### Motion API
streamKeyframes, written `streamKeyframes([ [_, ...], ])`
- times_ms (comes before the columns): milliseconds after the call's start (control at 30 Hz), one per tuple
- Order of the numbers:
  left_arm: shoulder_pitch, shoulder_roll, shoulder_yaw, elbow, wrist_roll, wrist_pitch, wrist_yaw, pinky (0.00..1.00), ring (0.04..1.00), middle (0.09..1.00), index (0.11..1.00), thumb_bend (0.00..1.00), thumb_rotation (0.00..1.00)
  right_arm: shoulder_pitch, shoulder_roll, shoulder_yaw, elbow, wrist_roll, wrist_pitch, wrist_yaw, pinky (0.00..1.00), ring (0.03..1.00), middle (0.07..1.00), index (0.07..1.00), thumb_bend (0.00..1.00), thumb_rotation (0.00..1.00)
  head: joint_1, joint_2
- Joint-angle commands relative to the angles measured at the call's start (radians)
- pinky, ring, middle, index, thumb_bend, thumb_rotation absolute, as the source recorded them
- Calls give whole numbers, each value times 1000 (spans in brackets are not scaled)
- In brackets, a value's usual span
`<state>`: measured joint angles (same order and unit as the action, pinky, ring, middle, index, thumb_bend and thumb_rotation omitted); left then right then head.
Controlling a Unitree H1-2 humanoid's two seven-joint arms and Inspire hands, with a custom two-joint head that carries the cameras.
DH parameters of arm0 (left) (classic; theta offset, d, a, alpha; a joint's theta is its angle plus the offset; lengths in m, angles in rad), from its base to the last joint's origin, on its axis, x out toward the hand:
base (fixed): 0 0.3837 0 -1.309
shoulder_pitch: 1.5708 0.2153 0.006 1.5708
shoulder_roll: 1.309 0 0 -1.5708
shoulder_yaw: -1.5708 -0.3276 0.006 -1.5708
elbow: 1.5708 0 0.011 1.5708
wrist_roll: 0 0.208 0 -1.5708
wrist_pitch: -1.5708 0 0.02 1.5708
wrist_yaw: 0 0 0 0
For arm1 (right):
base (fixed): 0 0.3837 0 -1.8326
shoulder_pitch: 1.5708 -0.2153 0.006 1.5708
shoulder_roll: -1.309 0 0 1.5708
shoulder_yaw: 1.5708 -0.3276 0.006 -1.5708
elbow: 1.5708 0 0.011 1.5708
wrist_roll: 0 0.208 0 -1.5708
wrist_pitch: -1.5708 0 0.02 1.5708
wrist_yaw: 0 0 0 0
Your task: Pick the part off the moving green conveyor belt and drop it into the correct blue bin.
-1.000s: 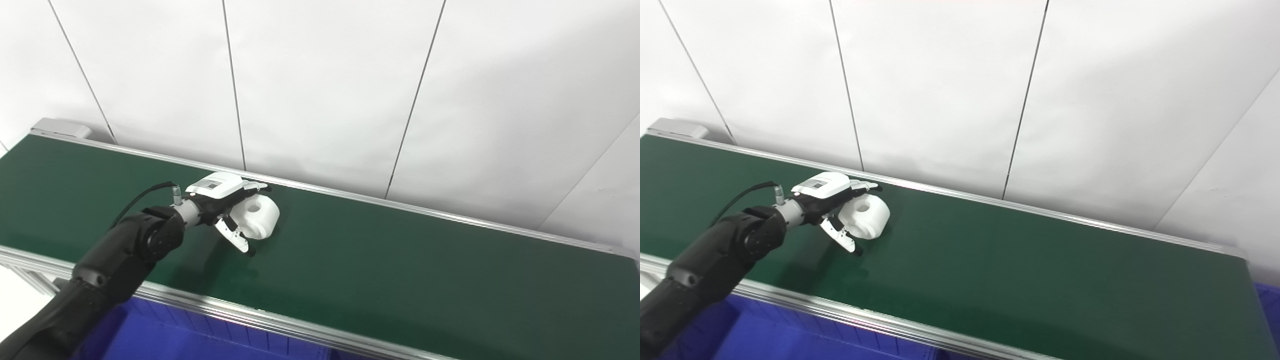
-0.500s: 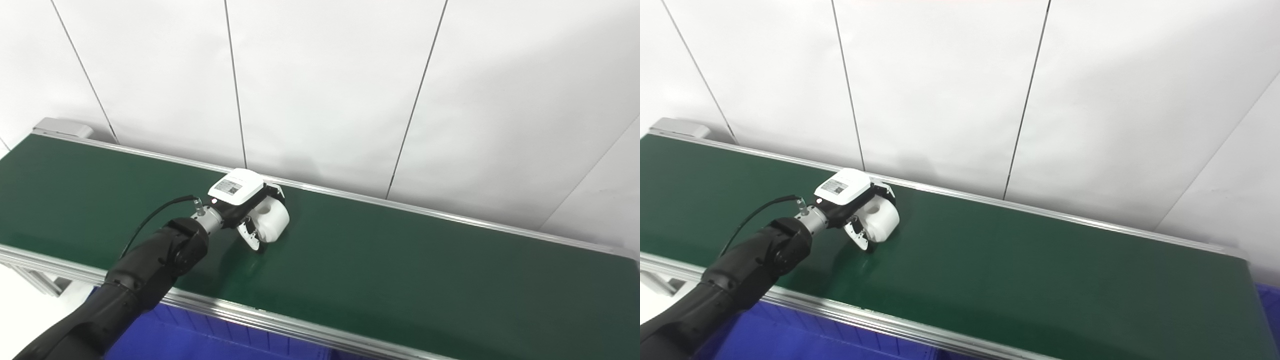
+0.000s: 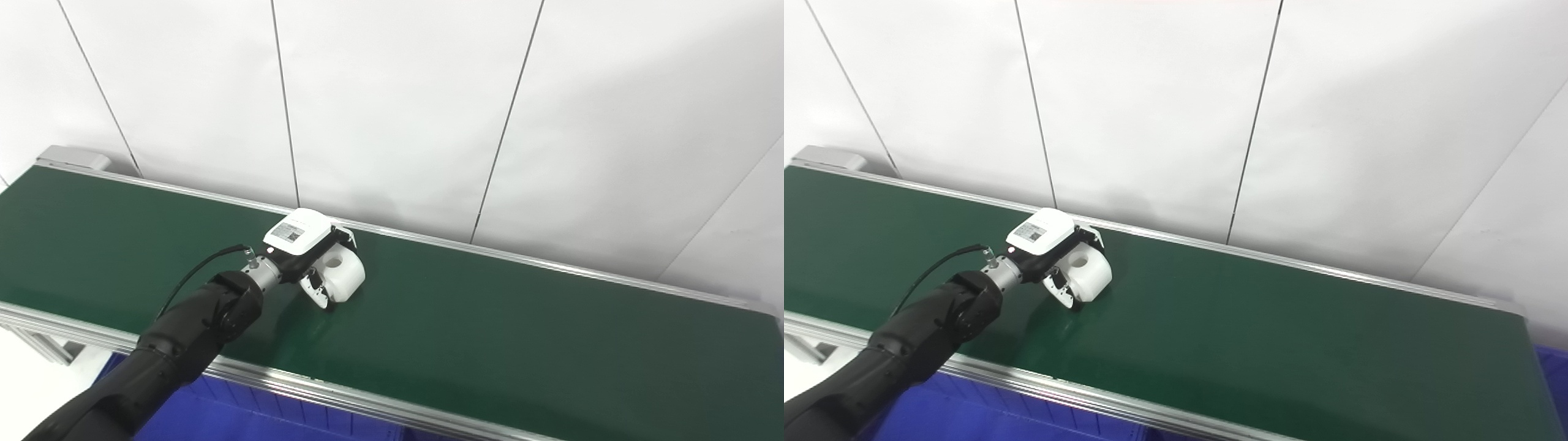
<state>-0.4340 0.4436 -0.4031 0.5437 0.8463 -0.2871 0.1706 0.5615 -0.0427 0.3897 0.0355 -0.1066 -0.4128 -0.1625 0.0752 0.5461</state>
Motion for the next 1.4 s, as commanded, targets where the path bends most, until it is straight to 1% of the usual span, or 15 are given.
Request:
streamKeyframes([
  [0, -29, 41, 20, -30, -5, 20, -6, 574, 635, 669, 496, 522, 55, 9, 12, 5, -29, 2, -56, 11, 1000, 1000, 1000, 1000, 682, 970, 0, 1],
  [133, -2, 60, 38, -131, -18, 24, -43, 560, 636, 668, 496, 522, 55, 16, 13, 6, -40, -2, -57, 12, 1000, 1000, 1000, 1000, 674, 972, 14, 15],
  [267, 58, 87, 86, -373, -64, 85, -168, 567, 646, 679, 497, 522, 60, 24, 6, 8, -68, -14, -57, 14, 1000, 1000, 1000, 1000, 657, 986, 47, 50],
  [333, 71, 87, 102, -421, -74, 102, -203, 567, 646, 681, 497, 522, 60, 26, 5, 7, -73, -14, -57, 16, 1000, 1000, 1000, 1000, 657, 990, 47, 50],
  [367, 96, 99, 120, -501, -82, 109, -222, 554, 638, 678, 497, 522, 62, 31, 2, 6, -86, -10, -56, 22, 1000, 1000, 1000, 1000, 659, 994, 86, 85],
  [433, 144, 109, 158, -648, -104, 142, -271, 545, 635, 678, 497, 522, 63, 41, -3, 1, -113, -1, -56, 35, 1000, 1000, 1000, 1000, 663, 999, 115, 110],
  [500, 167, 104, 184, -717, -116, 173, -311, 557, 647, 686, 497, 522, 63, 47, -4, -4, -128, 4, -54, 46, 1000, 1000, 1000, 1000, 667, 1000, 120, 114],
  [533, 192, 105, 201, -772, -125, 184, -329, 560, 650, 688, 497, 522, 63, 52, -7, -8, -141, 6, -53, 53, 1000, 1000, 1000, 1000, 667, 1000, 170, 151],
  [667, 270, 104, 250, -913, -144, 220, -391, 528, 610, 664, 496, 521, 57, 67, -9, -25, -197, 9, -27, 74, 1000, 1000, 1000, 1000, 667, 1000, 234, 208],
  [967, 525, 52, 318, -1083, -137, 298, -450, 497, 576, 633, 495, 521, 53, 71, 1, -38, -289, 34, 44, 124, 1000, 1000, 1000, 1000, 692, 1000, 287, 286],
  [1033, 548, 42, 325, -1093, -134, 297, -453, 485, 564, 627, 495, 520, 53, 72, 4, -39, -300, 38, 58, 130, 1000, 1000, 1000, 1000, 693, 1000, 287, 286],
  [1067, 589, 31, 325, -1101, -124, 290, -445, 480, 560, 625, 495, 520, 53, 68, 2, -42, -310, 36, 64, 134, 1000, 1000, 1000, 1000, 693, 1000, 318, 312],
  [1133, 658, 7, 324, -1108, -113, 277, -428, 457, 518, 600, 495, 520, 52, 59, -4, -49, -325, 41, 77, 143, 1000, 1000, 1000, 1000, 668, 1000, 343, 327],
  [1267, 751, -29, 320, -1115, -92, 266, -416, 489, 549, 622, 495, 520, 52, 48, -16, -64, -355, 106, 123, 172, 1000, 1000, 1000, 1000, 712, 1000, 371, 345],
  [1367, 771, -44, 320, -1115, -77, 262, -421, 511, 568, 633, 495, 520, 52, 42, -19, -74, -360, 124, 131, 184, 1000, 1000, 1000, 1000, 723, 1000, 372, 347],
])
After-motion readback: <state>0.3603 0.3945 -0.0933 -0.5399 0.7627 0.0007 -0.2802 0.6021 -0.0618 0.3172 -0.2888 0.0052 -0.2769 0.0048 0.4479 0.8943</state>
